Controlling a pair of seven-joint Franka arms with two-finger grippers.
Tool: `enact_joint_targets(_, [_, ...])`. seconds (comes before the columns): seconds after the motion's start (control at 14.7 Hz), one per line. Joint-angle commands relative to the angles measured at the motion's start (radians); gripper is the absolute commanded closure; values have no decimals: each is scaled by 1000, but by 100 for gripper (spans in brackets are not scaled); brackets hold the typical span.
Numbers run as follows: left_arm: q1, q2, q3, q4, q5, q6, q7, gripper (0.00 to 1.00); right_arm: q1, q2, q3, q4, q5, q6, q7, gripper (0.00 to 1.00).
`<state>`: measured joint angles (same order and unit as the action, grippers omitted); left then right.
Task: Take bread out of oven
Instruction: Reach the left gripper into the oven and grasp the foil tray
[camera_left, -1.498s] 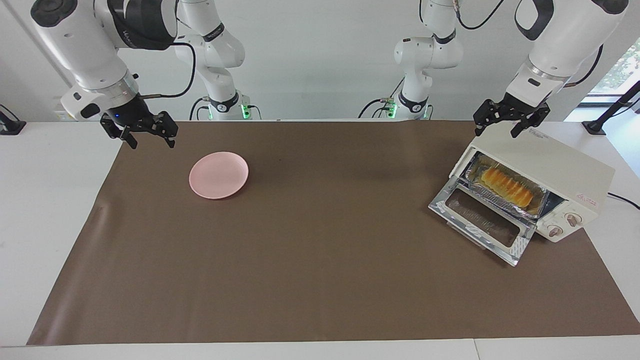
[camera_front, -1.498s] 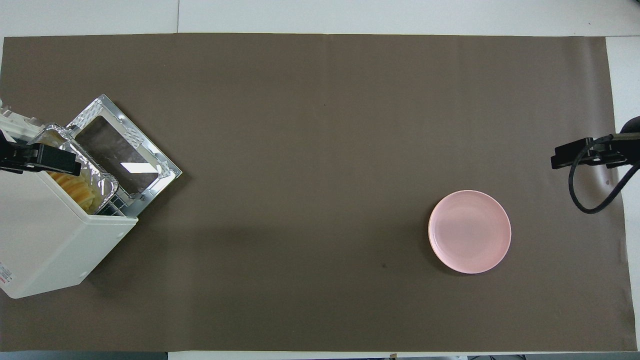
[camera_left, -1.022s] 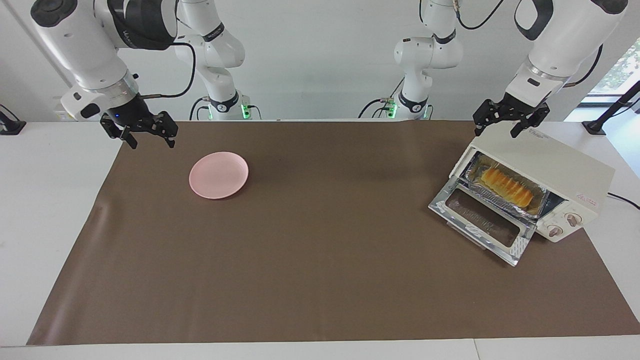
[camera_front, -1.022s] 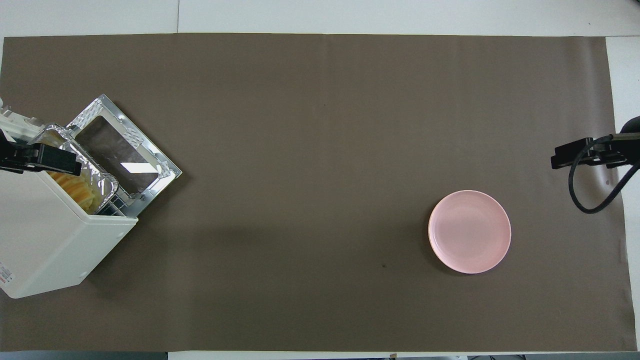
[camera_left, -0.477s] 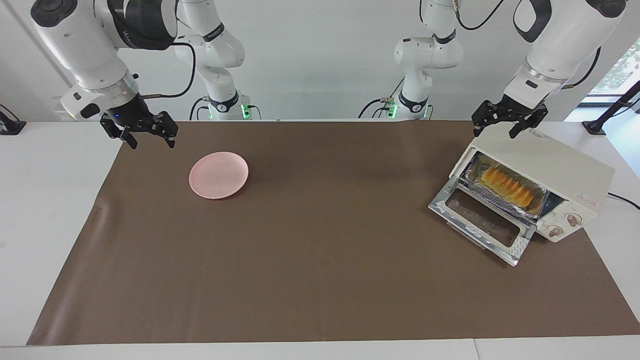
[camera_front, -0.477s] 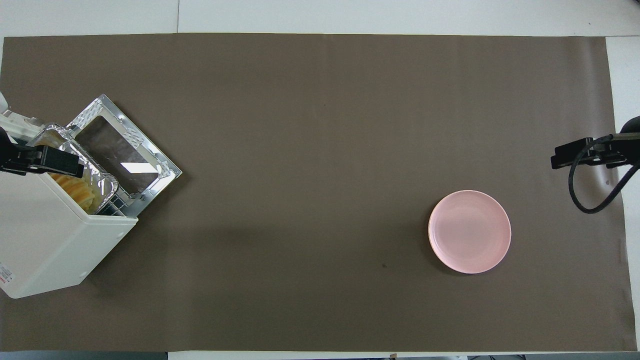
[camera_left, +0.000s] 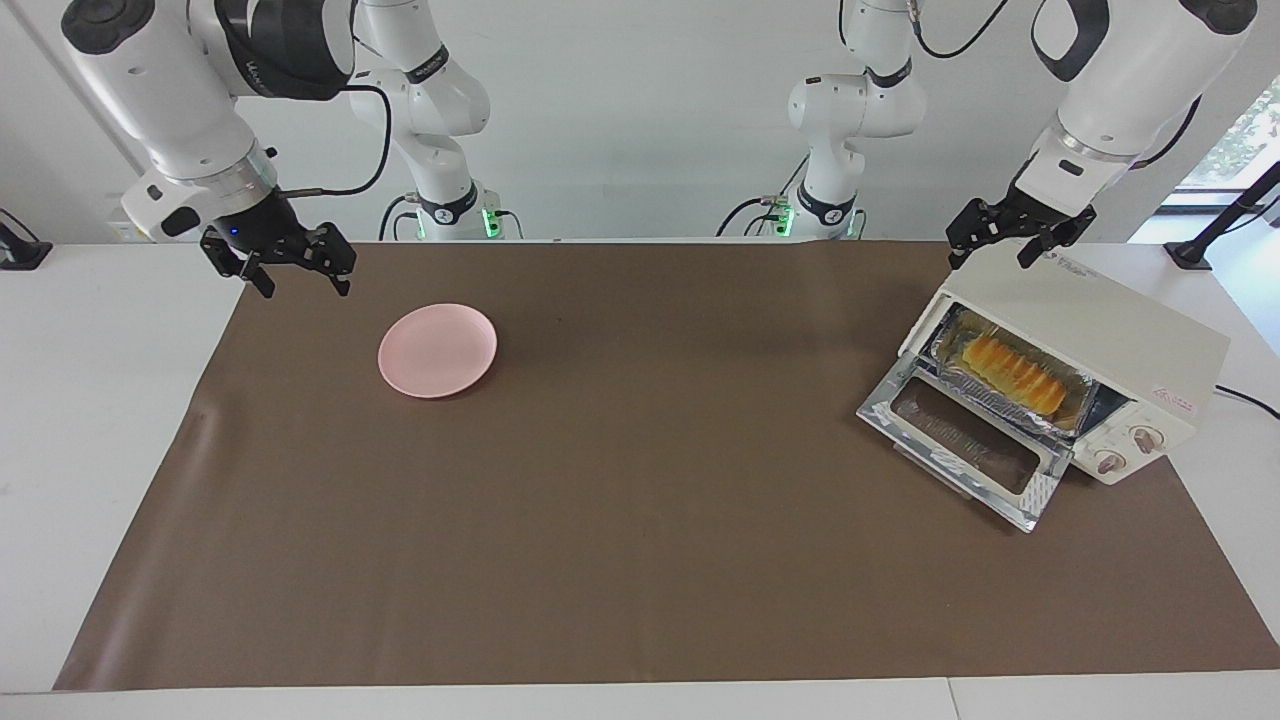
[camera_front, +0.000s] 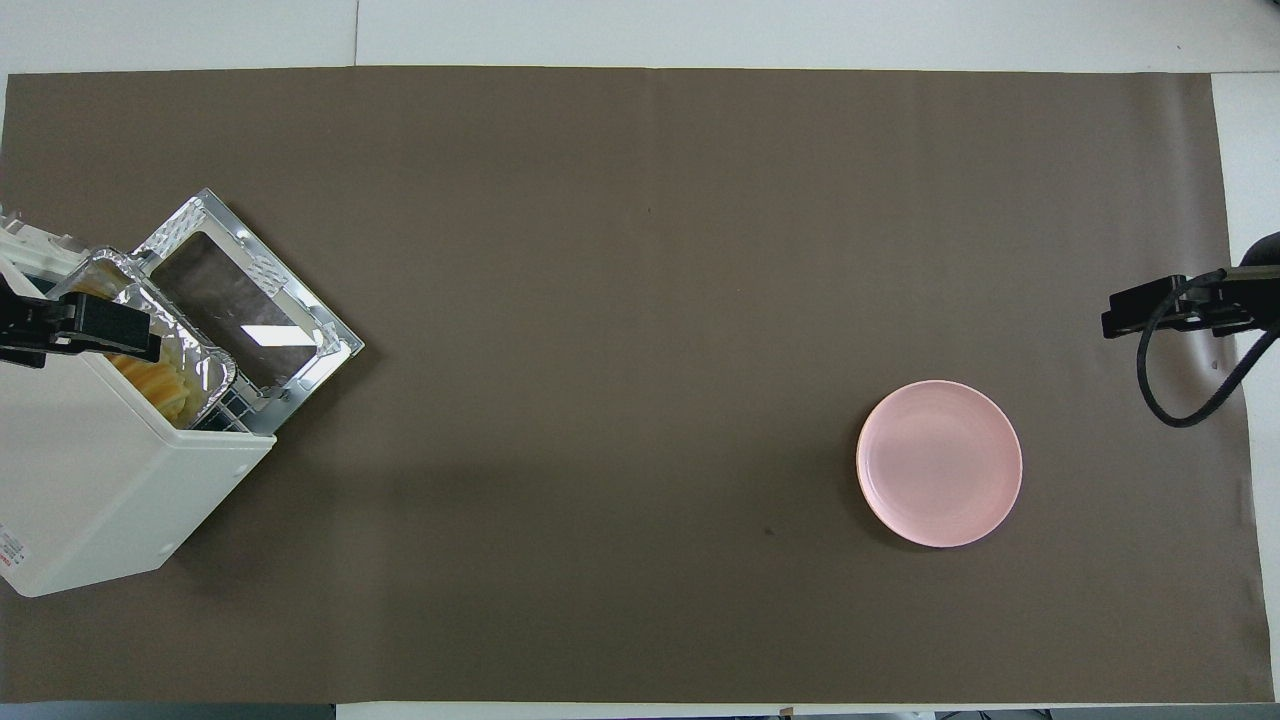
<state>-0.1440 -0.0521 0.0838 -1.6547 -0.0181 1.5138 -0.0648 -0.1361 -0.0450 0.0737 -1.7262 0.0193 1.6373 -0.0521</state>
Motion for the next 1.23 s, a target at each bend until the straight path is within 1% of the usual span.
enact_joint_targets(0.0, [-22, 154, -10, 183, -13, -82, -146, 0, -10, -12, 8, -6, -6, -8, -25, 0])
enact_joint_targets(0.14, [-25, 233, -4, 252, -8, -110, -173, 0, -10, -12, 8, -4, -6, -8, -25, 0])
enact_joint_targets(0.34, [-28, 410, 2, 427, -2, -129, -336, 0, -10, -12, 8, -4, -7, -8, -25, 0])
enact_joint_targets(0.48, [-26, 490, 5, 511, 3, -130, -398, 0, -10, -12, 8, -6, -6, -10, -25, 0])
enact_joint_targets(0.54, [-25, 507, 7, 523, 7, -123, -438, 0, -10, -12, 8, -4, -6, -10, -25, 0])
enact_joint_targets(0.68, [-28, 530, 49, 517, 9, -110, -518, 0, -10, -12, 8, -4, -6, -8, -25, 0])
enact_joint_targets(0.75, [-31, 541, 51, 512, 16, -103, -536, 0, -10, -12, 8, -6, -6, -10, -25, 0])
enact_joint_targets(0.82, [-49, 546, 51, 491, 70, -84, -550, 0, -10, -12, 8, -6, -6, -10, -25, 0])
enact_joint_targets(0.89, [-58, 535, 53, 443, 108, -49, -579, 0, -10, -12, 8, -6, -6, -10, -25, 0])
enact_joint_targets(0.95, [-58, 522, 53, 387, 122, -2, -639, 0, -10, -12, 8, -6, -6, -8, -25, 0])
enact_joint_targets(1.02, [-55, 500, 53, 342, 125, 43, -712, 0, -10, -12, 8, -4, -6, -10, -25, 0])
enact_joint_targets(1.09, [-49, 482, 53, 273, 129, 90, -789, 0, -10, -12, 8, -4, -6, -10, -25, 0])
enact_joint_targets(1.16, [-48, 459, 53, 219, 130, 123, -814, 0, -10, -12, 8, -4, -6, -10, -25, 0])
